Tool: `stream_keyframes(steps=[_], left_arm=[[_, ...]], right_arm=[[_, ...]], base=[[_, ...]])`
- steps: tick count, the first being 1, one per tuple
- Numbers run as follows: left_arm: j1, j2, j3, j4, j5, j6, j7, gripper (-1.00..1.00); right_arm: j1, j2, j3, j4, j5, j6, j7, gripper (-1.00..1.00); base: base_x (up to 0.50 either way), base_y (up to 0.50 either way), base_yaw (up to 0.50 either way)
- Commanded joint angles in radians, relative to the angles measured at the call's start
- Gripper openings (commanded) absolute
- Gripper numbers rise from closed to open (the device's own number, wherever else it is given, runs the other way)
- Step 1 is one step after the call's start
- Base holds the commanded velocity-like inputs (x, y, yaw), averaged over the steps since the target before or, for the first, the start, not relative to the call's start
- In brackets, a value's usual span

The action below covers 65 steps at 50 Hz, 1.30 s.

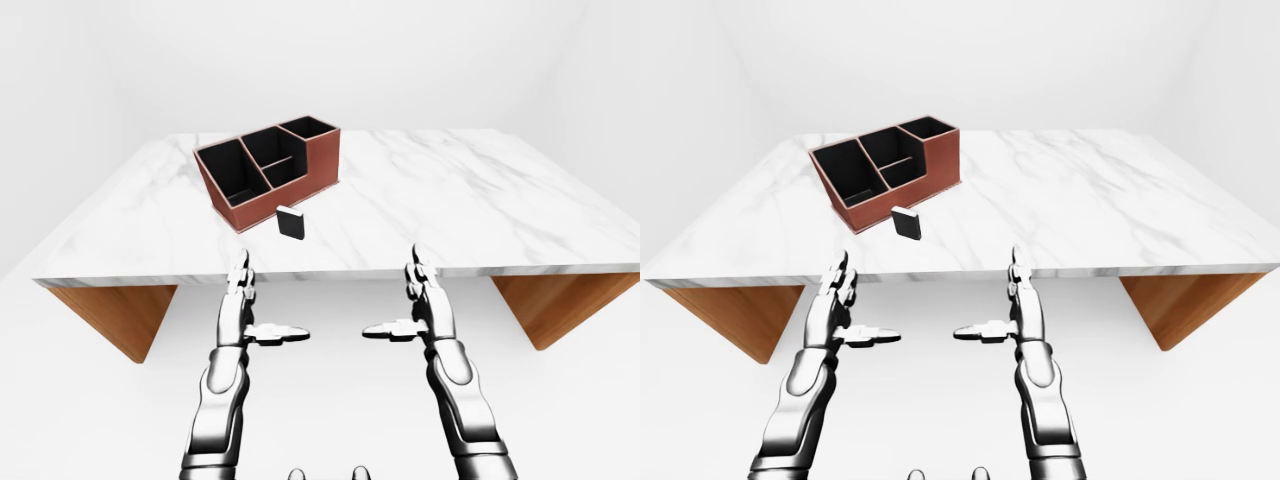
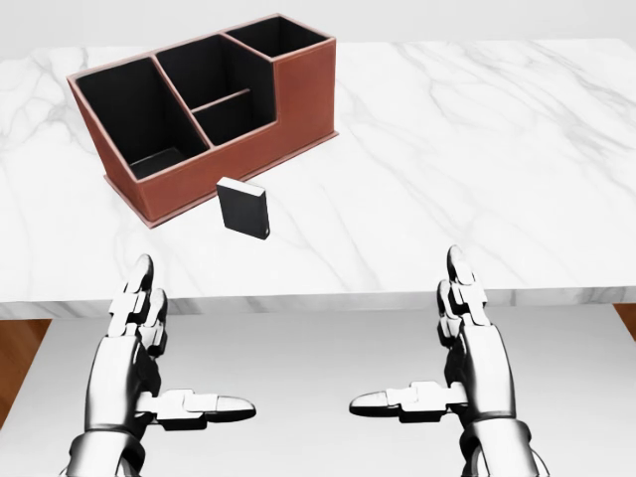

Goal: Pick up the book and place it in the left compartment of the caddy.

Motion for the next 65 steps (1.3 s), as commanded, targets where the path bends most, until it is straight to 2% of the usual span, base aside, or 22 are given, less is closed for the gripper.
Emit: stream_keyframes(steps=[1,3,4,5,8,9,13,15,16,18,20,21,28,29,34,35,45,51,65], left_arm=[[0.006,0.011,0.022,-0.017,-0.011,0.007,-0.024,1.0],[0.006,0.011,0.022,-0.017,-0.011,0.007,-0.024,1.0],[0.01,0.016,0.032,-0.042,-0.024,0.023,-0.031,1.0],[0.01,0.016,0.033,-0.045,-0.025,0.025,-0.032,1.0],[0.01,0.016,0.033,-0.046,-0.025,0.025,-0.032,1.0],[0.016,0.016,0.034,-0.064,-0.027,0.033,-0.035,1.0],[0.017,0.016,0.035,-0.065,-0.027,0.034,-0.035,1.0],[0.045,0.014,0.03,-0.133,-0.028,0.064,-0.041,1.0],[0.046,0.013,0.031,-0.135,-0.028,0.064,-0.041,1.0],[0.063,0.013,0.033,-0.183,-0.034,0.084,-0.047,1.0],[0.064,0.012,0.034,-0.185,-0.034,0.084,-0.048,1.0],[0.082,0.014,0.037,-0.238,-0.043,0.084,-0.056,1.0],[0.083,0.011,0.039,-0.242,-0.042,0.084,-0.058,1.0],[0.116,0.015,0.056,-0.357,-0.068,0.084,-0.065,1.0],[0.118,0.011,0.06,-0.366,-0.067,0.084,-0.069,1.0],[0.151,0.01,0.072,-0.461,-0.088,0.084,-0.076,1.0],[0.177,-0.002,0.07,-0.52,-0.08,0.084,-0.086,1.0],[0.179,-0.003,0.085,-0.545,-0.09,0.084,-0.094,1.0],[0.184,-0.007,0.099,-0.577,-0.099,0.084,-0.096,1.0]], right_arm=[[0.003,-0.013,-0.02,-0.006,-0.004,-0.017,0.023,1.0],[0.003,-0.013,-0.021,-0.006,-0.004,-0.017,0.023,1.0],[0.035,-0.008,-0.007,-0.088,0.003,0.023,0.039,1.0],[0.04,-0.007,-0.005,-0.103,0.003,0.032,0.041,1.0],[0.04,-0.007,-0.006,-0.104,0.002,0.034,0.042,1.0],[0.049,-0.007,-0.003,-0.132,0.001,0.049,0.045,1.0],[0.049,-0.006,-0.003,-0.134,0.0,0.051,0.046,1.0],[0.072,-0.004,0.005,-0.196,-0.007,0.076,0.048,1.0],[0.072,-0.004,0.005,-0.197,-0.008,0.076,0.048,1.0],[0.081,-0.003,0.009,-0.225,-0.015,0.087,0.047,1.0],[0.082,-0.002,0.009,-0.226,-0.016,0.088,0.047,1.0],[0.089,-0.004,0.016,-0.248,-0.034,0.096,0.044,1.0],[0.089,-0.002,0.016,-0.249,-0.037,0.096,0.046,1.0],[0.119,0.0,0.03,-0.394,-0.058,0.096,0.035,1.0],[0.121,0.001,0.03,-0.404,-0.06,0.096,0.036,1.0],[0.145,0.009,0.044,-0.52,-0.074,0.096,0.021,1.0],[0.179,0.006,0.061,-0.642,-0.078,0.096,0.021,1.0],[0.18,-0.004,0.084,-0.632,-0.152,0.096,0.003,1.0],[0.185,0.003,0.083,-0.605,-0.118,0.096,0.014,1.0]], base=[[0.0,0.0,0.0],[0.0,0.0,0.0],[0.0,0.0,0.0],[0.0,0.0,0.0],[0.0,0.0,0.0],[0.0,0.0,0.0],[0.0,0.0,0.0],[0.0,0.0,0.0],[0.0,0.0,0.0],[0.0,0.0,0.0],[0.0,0.0,0.0],[0.0,0.0,0.0],[0.0,0.0,0.0],[0.0,0.0,0.0],[0.0,0.0,0.0],[0.0,0.0,0.0],[0.0,0.0,0.0],[0.0,0.17,0.0],[0.0,0.5,0.0]])
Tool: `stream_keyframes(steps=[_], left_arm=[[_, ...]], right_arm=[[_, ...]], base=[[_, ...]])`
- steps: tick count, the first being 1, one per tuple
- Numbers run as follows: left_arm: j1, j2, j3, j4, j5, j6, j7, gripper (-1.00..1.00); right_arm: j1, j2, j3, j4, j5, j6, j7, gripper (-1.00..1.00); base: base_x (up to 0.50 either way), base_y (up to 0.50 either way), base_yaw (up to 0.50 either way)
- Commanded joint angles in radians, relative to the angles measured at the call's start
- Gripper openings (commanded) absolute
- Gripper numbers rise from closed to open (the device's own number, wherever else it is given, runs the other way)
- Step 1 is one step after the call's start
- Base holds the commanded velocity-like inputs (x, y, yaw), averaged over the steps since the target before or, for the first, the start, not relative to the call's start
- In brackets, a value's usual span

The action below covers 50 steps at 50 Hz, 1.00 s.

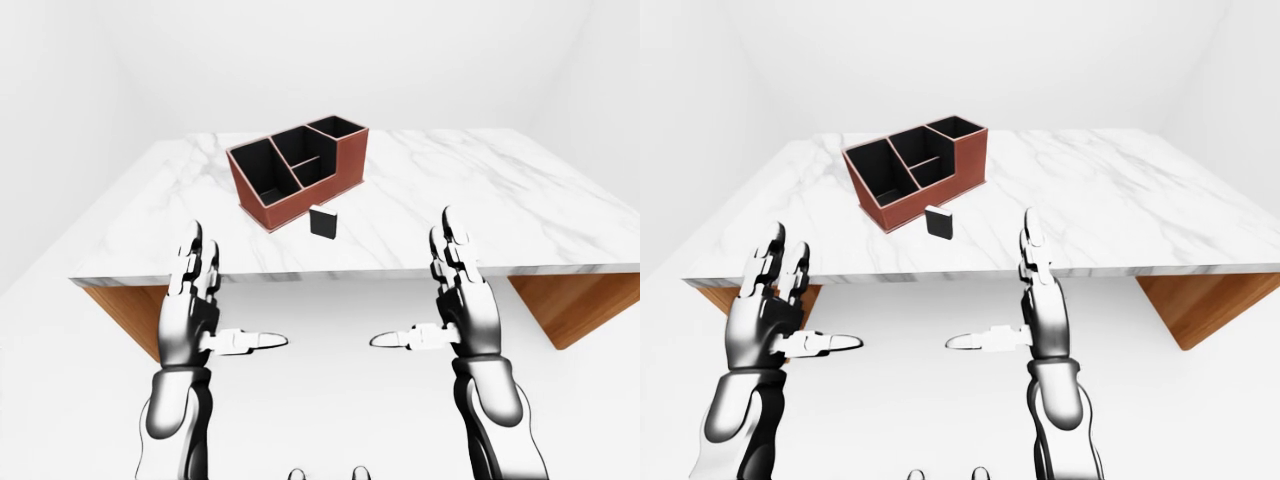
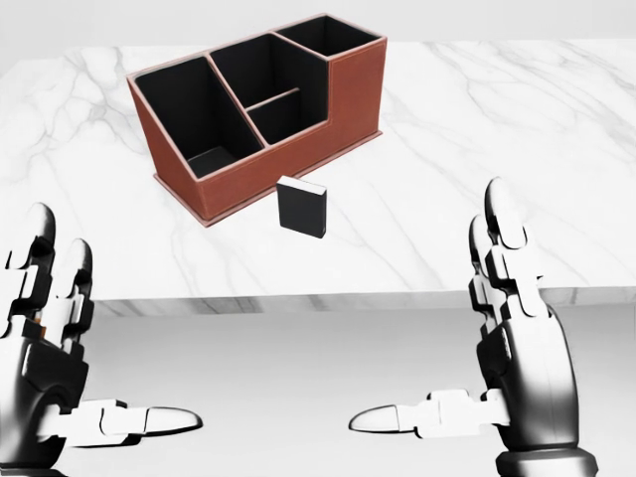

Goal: Pick up the book and place it in the left compartment of the caddy.

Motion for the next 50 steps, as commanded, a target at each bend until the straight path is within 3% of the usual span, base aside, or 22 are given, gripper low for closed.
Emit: stream_keyframes(steps=[1,24,50], left_arm=[[0.011,-0.001,0.011,-0.041,-0.007,0.0,-0.004,1.0],[0.007,-0.002,0.009,-0.026,-0.001,0.0,-0.004,1.0],[0.01,-0.002,0.015,-0.041,-0.012,0.0,-0.008,1.0]], right_arm=[[0.008,0.003,0.007,-0.006,0.0,0.0,-0.001,1.0],[0.003,0.004,0.005,0.018,0.017,0.0,0.002,1.0],[0.017,-0.001,0.02,0.036,0.031,0.0,0.024,1.0]], base=[[0.0,0.5,0.0],[0.0,0.46,0.0],[0.5,0.02,0.0]])
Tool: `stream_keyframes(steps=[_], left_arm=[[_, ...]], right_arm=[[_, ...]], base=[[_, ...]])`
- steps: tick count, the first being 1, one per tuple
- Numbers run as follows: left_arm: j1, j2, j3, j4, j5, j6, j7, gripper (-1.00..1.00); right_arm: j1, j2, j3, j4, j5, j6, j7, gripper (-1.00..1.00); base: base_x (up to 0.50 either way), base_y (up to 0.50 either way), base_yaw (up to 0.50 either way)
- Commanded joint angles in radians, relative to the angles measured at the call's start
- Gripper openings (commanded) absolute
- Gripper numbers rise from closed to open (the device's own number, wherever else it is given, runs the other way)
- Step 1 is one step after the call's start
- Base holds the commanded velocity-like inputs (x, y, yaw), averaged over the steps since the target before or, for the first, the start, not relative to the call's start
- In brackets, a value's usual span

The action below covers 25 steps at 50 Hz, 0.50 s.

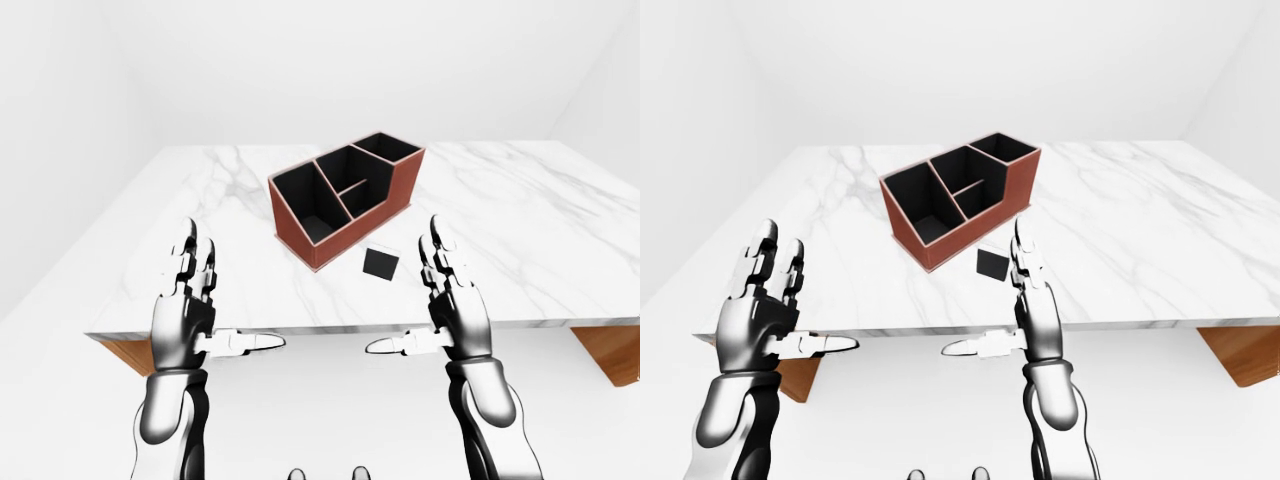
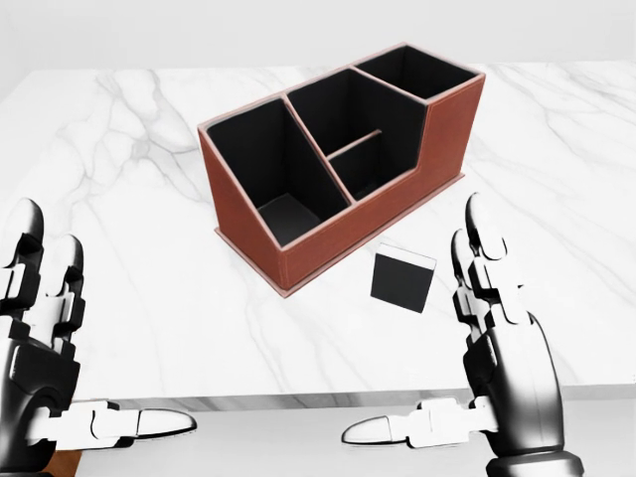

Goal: Pick up the book and place it in the left compartment of the caddy.

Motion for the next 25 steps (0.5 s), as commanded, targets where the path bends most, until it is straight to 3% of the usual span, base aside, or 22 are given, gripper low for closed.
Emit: stream_keyframes(steps=[1,25], left_arm=[[0.001,0.0,0.002,-0.006,-0.003,0.0,-0.002,1.0],[-0.006,0.0,0.008,-0.002,-0.006,0.0,0.0,1.0]], right_arm=[[0.002,0.0,0.003,0.004,0.002,0.0,0.001,1.0],[-0.008,-0.001,-0.007,-0.007,0.002,0.0,0.006,1.0]], base=[[0.5,0.0,0.0],[0.5,0.01,0.0]])
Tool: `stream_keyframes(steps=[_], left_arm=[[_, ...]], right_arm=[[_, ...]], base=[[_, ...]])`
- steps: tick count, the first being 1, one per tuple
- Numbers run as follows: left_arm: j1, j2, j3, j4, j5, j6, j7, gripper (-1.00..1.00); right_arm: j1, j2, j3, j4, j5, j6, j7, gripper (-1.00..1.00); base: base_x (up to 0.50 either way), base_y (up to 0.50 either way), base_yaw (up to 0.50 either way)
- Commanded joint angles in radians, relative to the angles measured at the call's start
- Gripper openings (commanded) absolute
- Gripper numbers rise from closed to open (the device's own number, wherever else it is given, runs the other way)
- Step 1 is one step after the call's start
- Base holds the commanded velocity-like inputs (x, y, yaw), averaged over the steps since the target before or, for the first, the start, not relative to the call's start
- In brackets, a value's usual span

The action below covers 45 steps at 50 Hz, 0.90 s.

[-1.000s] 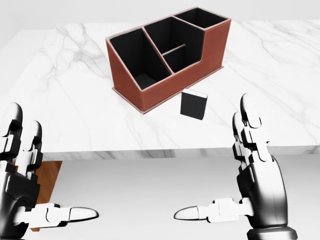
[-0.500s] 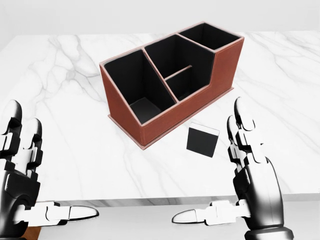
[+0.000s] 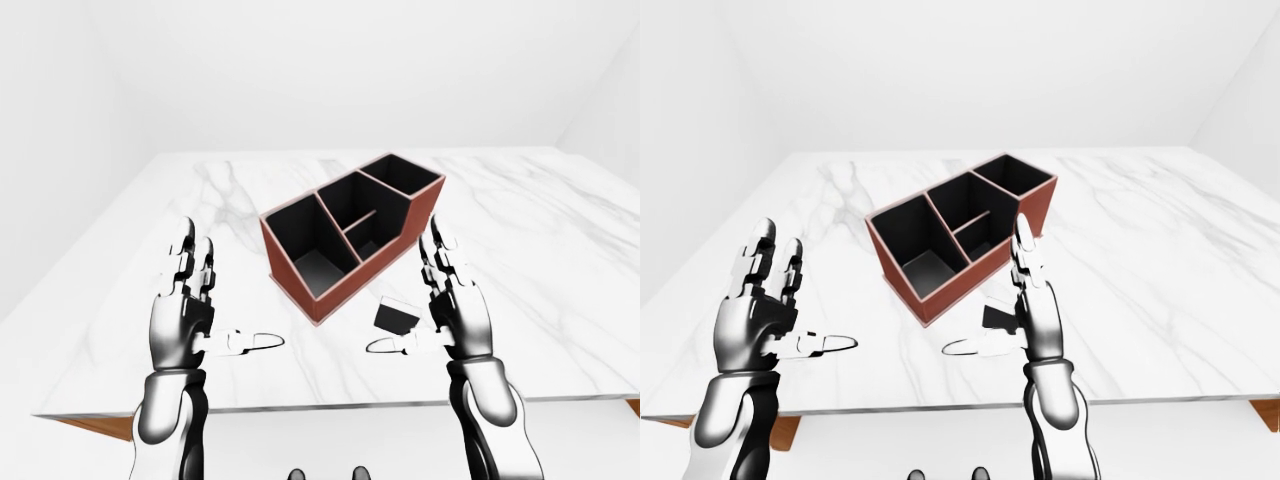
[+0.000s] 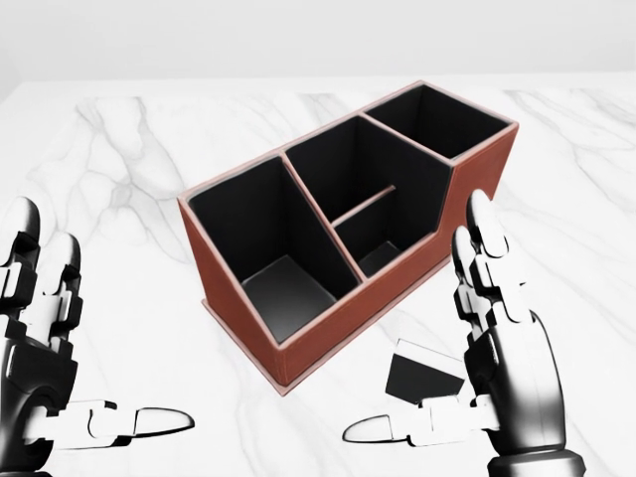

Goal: Pick up the book and place it in the left compartment of the caddy.

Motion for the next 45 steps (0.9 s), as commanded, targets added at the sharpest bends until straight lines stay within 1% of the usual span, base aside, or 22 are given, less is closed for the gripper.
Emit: stream_keyframes(steps=[1,6,11,26,30,41,44,45], left_arm=[[-0.003,0.0,0.002,0.001,-0.001,0.0,0.001,1.0],[-0.001,0.0,0.0,0.0,0.0,0.0,0.002,1.0],[-0.002,0.001,0.002,0.004,0.0,0.0,0.001,1.0],[0.001,0.0,-0.004,0.002,0.005,0.0,0.001,1.0],[0.001,0.001,0.0,0.001,0.004,0.0,0.0,1.0],[0.006,-0.001,-0.002,-0.007,0.005,0.0,0.001,1.0],[0.006,-0.001,0.001,-0.007,0.003,0.0,0.001,1.0],[0.006,-0.001,0.001,-0.01,0.002,0.0,0.001,1.0]], right_arm=[[-0.003,0.0,-0.003,-0.003,-0.001,0.0,0.002,1.0],[0.0,0.001,-0.001,-0.006,-0.005,0.0,0.001,1.0],[-0.002,0.003,-0.003,0.035,0.002,0.0,-0.001,1.0],[0.0,0.004,-0.006,0.037,0.014,0.0,0.0,1.0],[0.022,-0.008,0.002,-0.002,-0.003,0.0,0.014,1.0],[0.157,-0.036,0.003,-0.201,-0.075,0.0,0.082,1.0],[0.174,-0.039,-0.012,-0.219,-0.105,0.0,0.101,1.0],[0.188,-0.036,-0.029,-0.228,-0.1,0.0,0.116,1.0]], base=[[0.5,0.01,0.0],[0.5,0.16,0.0],[0.5,0.17,0.0],[0.49,0.16,0.0],[0.0,0.0,0.0],[0.0,0.0,0.0],[0.0,0.0,0.0],[0.0,0.0,0.0]])
